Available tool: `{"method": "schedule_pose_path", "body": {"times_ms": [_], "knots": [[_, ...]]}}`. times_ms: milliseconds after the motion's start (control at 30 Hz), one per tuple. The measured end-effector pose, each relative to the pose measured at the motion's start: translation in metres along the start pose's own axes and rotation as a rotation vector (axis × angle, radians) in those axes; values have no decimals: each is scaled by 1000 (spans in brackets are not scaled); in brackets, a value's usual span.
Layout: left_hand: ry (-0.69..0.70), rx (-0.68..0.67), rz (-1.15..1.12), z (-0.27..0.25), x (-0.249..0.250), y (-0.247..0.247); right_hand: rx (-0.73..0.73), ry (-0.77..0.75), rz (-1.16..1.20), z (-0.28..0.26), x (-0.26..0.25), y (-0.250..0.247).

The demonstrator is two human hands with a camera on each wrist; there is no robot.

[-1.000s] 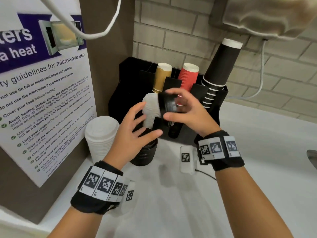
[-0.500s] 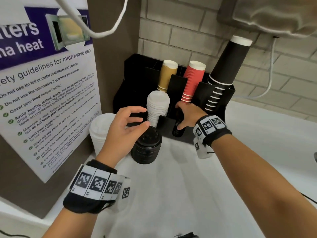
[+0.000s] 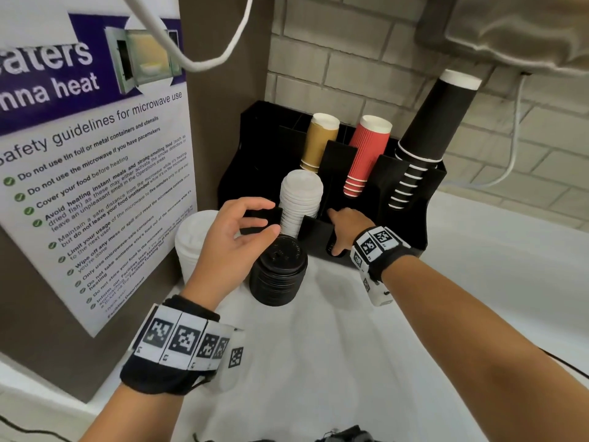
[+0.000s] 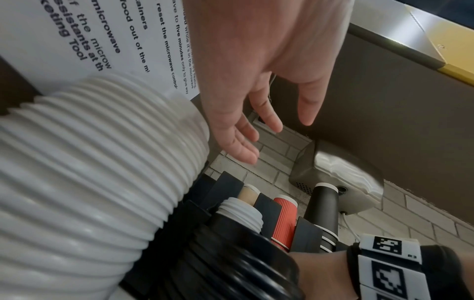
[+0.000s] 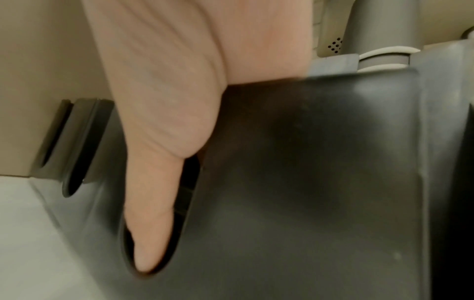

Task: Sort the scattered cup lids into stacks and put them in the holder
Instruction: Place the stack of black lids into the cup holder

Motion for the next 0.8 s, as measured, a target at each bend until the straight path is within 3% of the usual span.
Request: {"method": "schedule_pose_path", "body": {"times_ms": [100,333,467,500,567,667,800], "knots": [[-2,-3,-2,0,-1,0,-63,4,43,-3,-1,-3],[4,8,-10,1,-1,-2,-48,-29,111,-21,-1,-14],[1,5,-7,2,-1,-3,385,-205,373,-41,-17,-36],[0,6,-9,2,-2,-4,410,-291,462,-46,-27,-38],[4,9,-18,2,-2,-4,259,-427,535,-54,-48,-33],[16,5,-24,2,-1,-5,-19,-455,504,-53,-70,-14],[19,9,-15,-1,-2,-8,-74,-418,456,-43,-80,5]]}}
Point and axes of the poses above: each hand's wrist, its own z-axis towards the middle knuckle, its own y-axis out of the palm, x = y × z, the point moved 2 cm from there along z, towards the middle knuckle, and after that the axes turned 3 degrees about z, right-handed, at the moved point
